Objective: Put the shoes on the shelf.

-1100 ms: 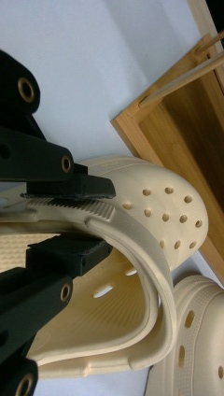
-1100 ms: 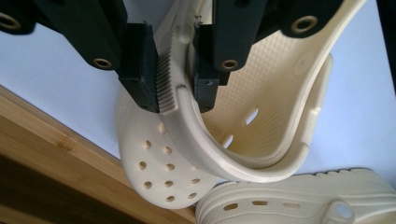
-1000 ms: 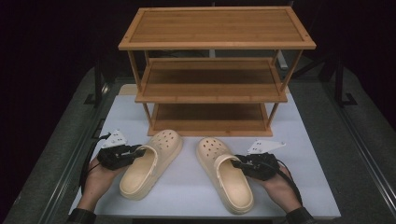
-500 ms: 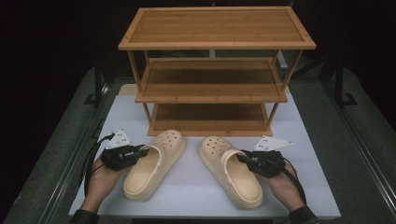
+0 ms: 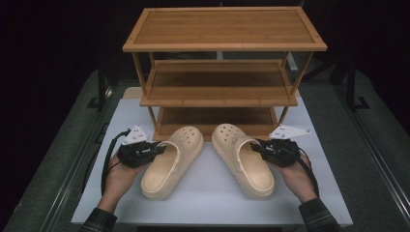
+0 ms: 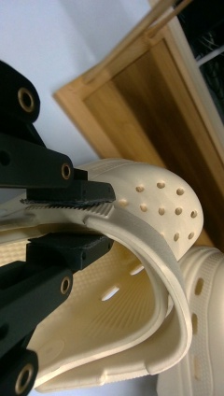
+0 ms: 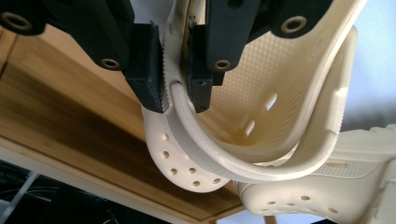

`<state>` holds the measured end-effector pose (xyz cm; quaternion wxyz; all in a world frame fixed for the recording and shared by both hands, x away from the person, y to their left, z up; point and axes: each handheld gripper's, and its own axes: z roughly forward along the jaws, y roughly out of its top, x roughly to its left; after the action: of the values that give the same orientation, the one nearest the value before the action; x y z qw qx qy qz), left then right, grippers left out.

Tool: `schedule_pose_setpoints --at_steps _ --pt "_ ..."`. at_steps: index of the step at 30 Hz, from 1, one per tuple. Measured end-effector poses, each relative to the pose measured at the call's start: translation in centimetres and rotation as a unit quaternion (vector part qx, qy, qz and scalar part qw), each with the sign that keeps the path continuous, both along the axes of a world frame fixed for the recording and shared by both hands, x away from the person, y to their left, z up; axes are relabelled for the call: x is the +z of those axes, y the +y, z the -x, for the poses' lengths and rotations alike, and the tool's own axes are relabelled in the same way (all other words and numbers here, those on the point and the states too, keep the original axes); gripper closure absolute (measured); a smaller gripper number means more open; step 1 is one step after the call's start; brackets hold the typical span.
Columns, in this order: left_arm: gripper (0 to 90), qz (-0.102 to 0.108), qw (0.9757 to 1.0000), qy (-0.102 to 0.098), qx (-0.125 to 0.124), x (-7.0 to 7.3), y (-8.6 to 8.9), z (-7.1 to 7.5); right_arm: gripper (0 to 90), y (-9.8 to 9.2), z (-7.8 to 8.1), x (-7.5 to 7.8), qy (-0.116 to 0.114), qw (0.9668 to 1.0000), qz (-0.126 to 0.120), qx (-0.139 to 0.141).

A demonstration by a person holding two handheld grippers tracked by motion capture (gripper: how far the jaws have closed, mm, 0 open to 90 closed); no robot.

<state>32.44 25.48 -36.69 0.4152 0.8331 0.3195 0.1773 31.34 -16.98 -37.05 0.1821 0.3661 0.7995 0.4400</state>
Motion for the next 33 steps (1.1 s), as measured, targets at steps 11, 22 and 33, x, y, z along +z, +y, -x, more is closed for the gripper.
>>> schedule_pose_setpoints --at_steps 11,22,33 --pt "76.2 0.005 0.9999 0.003 0.013 -0.5 -1.5 -3.1 77.0 -0.2 -3.4 -0.1 -0.006 0.9997 0.004 -0.024" --pt "76.2 -0.006 0.9988 -0.017 0.045 -1.4 -4.0 -6.3 76.9 0.4 -6.7 -0.6 -0.012 0.9987 0.005 -0.048" --pt "76.1 -0.017 0.9964 -0.037 0.075 -2.3 -6.8 -8.3 76.8 1.4 -8.7 -1.9 -0.021 0.9973 0.021 -0.067"
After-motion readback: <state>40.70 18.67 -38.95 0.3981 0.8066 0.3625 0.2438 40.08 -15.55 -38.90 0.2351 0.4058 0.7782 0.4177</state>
